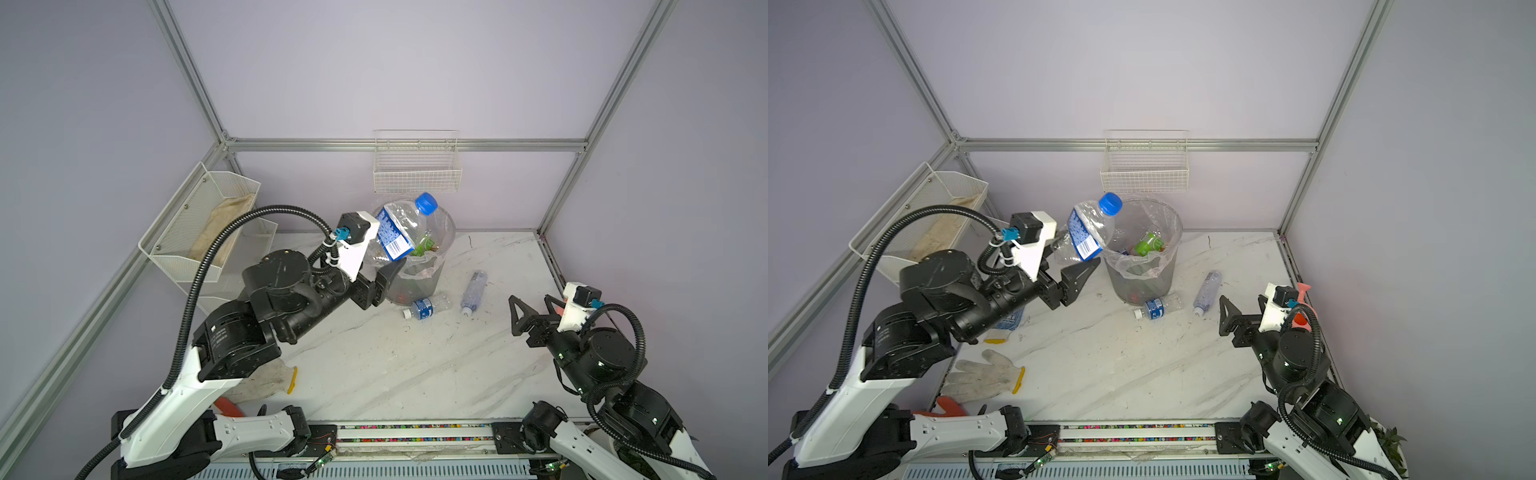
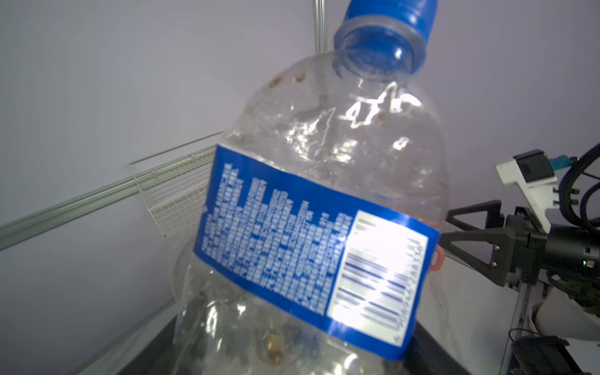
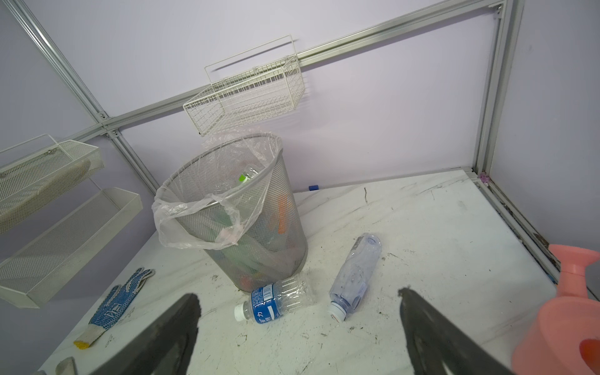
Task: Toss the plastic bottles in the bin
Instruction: 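Lift the blue-labelled bottle high with the left gripper, then carry the blue-labelled bottle with the left gripper over the bin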
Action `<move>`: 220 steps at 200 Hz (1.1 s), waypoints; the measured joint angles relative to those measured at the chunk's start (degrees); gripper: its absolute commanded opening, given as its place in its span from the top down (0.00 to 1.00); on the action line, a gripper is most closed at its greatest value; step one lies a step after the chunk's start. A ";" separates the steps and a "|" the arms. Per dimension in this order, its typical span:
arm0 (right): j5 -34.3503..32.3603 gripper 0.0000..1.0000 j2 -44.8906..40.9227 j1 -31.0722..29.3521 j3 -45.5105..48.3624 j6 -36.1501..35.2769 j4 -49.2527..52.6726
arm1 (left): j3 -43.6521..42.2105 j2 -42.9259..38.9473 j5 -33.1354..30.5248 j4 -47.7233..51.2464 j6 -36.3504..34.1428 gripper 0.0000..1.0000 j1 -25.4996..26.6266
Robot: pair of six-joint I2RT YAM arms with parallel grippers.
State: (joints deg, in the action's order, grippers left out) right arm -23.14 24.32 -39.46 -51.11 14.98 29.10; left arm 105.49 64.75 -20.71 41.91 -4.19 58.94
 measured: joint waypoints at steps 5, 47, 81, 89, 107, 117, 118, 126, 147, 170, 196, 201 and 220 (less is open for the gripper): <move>0.00 0.03 0.00 0.00 0.00 0.00 0.00 | 2.14 0.79 -0.79 0.26 -0.74 0.50 0.00; 0.00 0.03 0.00 0.00 0.00 0.00 0.00 | 23.65 11.13 -6.08 3.50 -7.13 0.50 -1.11; 0.02 0.03 0.00 0.00 0.00 0.00 0.00 | 40.85 21.09 -8.15 4.83 -11.67 0.49 -4.13; 0.07 0.03 0.00 0.00 0.00 -0.02 0.00 | 41.05 21.59 -8.31 4.15 -12.41 0.49 -4.79; 2.10 0.03 0.00 0.00 0.00 -0.39 -0.22 | 41.05 22.14 -8.22 3.69 -13.31 0.49 -6.19; 4.63 0.03 -0.09 0.00 0.07 -1.09 -0.79 | 41.05 22.23 -7.98 3.34 -13.38 0.49 -7.04; 4.92 0.03 -0.11 0.00 0.09 -1.14 -0.87 | 41.05 22.23 -7.96 3.30 -13.38 0.49 -7.17; 7.85 0.03 -0.37 0.00 0.26 -1.86 -1.66 | 41.05 22.23 -7.76 3.04 -13.33 0.49 -7.91; 17.09 0.03 -1.79 0.00 0.61 -4.57 -3.19 | 40.79 22.05 -6.27 2.54 -12.26 0.50 -10.64; 23.93 0.03 -6.32 -0.02 1.64 -6.73 -4.59 | 38.05 21.00 -2.95 2.25 -9.44 0.50 -14.91; 25.62 0.03 -13.40 0.00 2.43 -7.56 -5.55 | 32.81 19.61 1.70 2.08 -5.57 0.50 -19.85; 25.62 0.03 -14.40 -0.02 2.45 -7.63 -5.79 | 31.80 19.47 2.71 2.03 -4.70 0.50 -20.74; 25.81 0.03 -16.20 0.00 2.47 -7.89 -6.64 | 29.62 19.76 6.19 2.25 -2.01 0.51 -23.43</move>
State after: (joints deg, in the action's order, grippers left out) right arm 2.68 8.12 -39.46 -48.64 7.09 22.46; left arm 135.11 84.51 -14.52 44.16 -6.20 35.51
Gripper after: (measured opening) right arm 0.974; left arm 0.744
